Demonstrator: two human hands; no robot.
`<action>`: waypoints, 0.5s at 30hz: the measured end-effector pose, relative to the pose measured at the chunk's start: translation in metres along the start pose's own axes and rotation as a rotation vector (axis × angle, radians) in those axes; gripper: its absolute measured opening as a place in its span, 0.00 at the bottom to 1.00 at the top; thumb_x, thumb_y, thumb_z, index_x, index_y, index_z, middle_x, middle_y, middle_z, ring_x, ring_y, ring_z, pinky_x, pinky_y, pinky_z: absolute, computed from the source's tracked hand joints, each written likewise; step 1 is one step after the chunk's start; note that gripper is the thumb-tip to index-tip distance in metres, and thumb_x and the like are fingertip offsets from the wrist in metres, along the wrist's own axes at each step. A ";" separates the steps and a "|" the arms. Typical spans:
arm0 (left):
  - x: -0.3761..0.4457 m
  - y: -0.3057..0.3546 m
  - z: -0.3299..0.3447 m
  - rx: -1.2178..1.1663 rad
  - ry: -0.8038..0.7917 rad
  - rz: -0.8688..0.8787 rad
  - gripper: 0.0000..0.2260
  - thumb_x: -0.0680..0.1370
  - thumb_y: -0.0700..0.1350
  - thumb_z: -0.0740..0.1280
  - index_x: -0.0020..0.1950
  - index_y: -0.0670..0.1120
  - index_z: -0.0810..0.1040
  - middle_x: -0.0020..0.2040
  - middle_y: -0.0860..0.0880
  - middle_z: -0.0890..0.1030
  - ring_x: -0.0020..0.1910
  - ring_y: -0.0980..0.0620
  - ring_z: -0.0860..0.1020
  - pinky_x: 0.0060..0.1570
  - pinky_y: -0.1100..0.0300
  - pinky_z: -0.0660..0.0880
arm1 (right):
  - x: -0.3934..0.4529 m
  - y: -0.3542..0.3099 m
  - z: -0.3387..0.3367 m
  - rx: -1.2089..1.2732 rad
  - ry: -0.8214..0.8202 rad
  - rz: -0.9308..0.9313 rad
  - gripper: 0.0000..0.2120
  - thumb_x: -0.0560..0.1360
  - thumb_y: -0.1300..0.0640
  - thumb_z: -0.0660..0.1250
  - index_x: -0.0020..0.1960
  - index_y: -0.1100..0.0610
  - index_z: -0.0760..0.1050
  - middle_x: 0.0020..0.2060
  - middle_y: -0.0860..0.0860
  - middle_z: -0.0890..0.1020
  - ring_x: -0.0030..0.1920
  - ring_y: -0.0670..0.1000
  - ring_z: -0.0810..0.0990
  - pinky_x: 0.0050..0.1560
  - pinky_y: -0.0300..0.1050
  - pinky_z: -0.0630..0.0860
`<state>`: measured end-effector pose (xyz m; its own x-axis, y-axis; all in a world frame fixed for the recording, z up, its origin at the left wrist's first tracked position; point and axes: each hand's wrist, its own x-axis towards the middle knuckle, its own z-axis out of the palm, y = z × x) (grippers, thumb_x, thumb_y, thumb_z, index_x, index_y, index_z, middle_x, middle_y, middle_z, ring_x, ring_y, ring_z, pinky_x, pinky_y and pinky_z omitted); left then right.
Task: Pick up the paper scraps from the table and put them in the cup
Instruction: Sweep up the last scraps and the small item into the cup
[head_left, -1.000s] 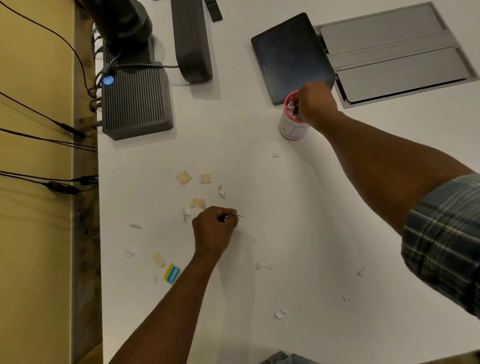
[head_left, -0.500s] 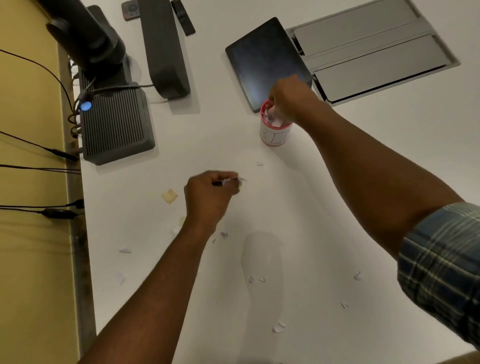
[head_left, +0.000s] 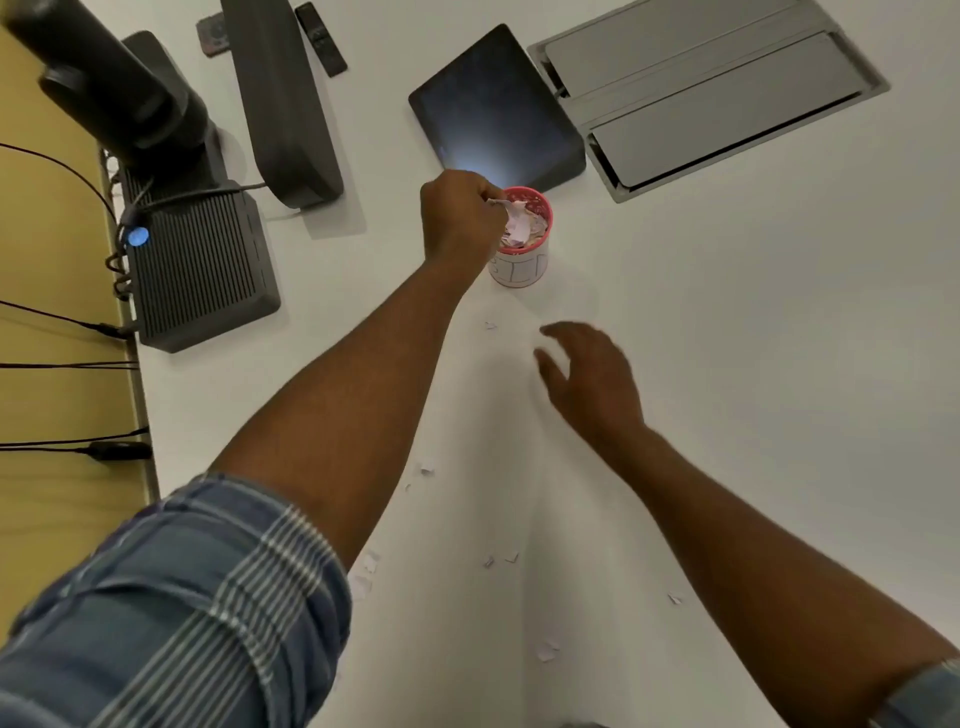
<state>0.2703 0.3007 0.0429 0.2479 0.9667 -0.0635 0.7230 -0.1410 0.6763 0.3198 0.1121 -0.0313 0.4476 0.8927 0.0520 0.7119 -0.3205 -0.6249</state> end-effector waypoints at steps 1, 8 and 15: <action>0.005 0.003 0.006 0.065 -0.016 0.021 0.08 0.74 0.42 0.71 0.52 0.43 0.83 0.49 0.47 0.84 0.48 0.50 0.82 0.48 0.65 0.78 | -0.013 0.004 0.004 -0.039 -0.105 0.023 0.21 0.76 0.49 0.65 0.66 0.56 0.73 0.65 0.54 0.75 0.64 0.55 0.73 0.61 0.48 0.71; 0.017 0.008 0.033 0.484 -0.240 0.218 0.22 0.75 0.47 0.70 0.65 0.38 0.73 0.61 0.41 0.77 0.60 0.44 0.76 0.61 0.56 0.72 | -0.066 0.029 0.028 -0.253 -0.480 -0.056 0.38 0.77 0.33 0.50 0.78 0.53 0.41 0.77 0.48 0.41 0.76 0.48 0.39 0.75 0.45 0.41; 0.027 0.014 0.039 0.597 -0.411 0.263 0.18 0.78 0.44 0.64 0.65 0.37 0.71 0.57 0.40 0.77 0.56 0.43 0.76 0.54 0.57 0.72 | -0.073 0.040 0.038 -0.346 -0.487 -0.117 0.37 0.77 0.32 0.43 0.77 0.52 0.38 0.76 0.47 0.38 0.75 0.46 0.35 0.75 0.45 0.38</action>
<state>0.3125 0.3166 0.0222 0.5950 0.7449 -0.3018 0.8035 -0.5592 0.2040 0.2948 0.0460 -0.0899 0.1148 0.9443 -0.3084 0.9126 -0.2229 -0.3427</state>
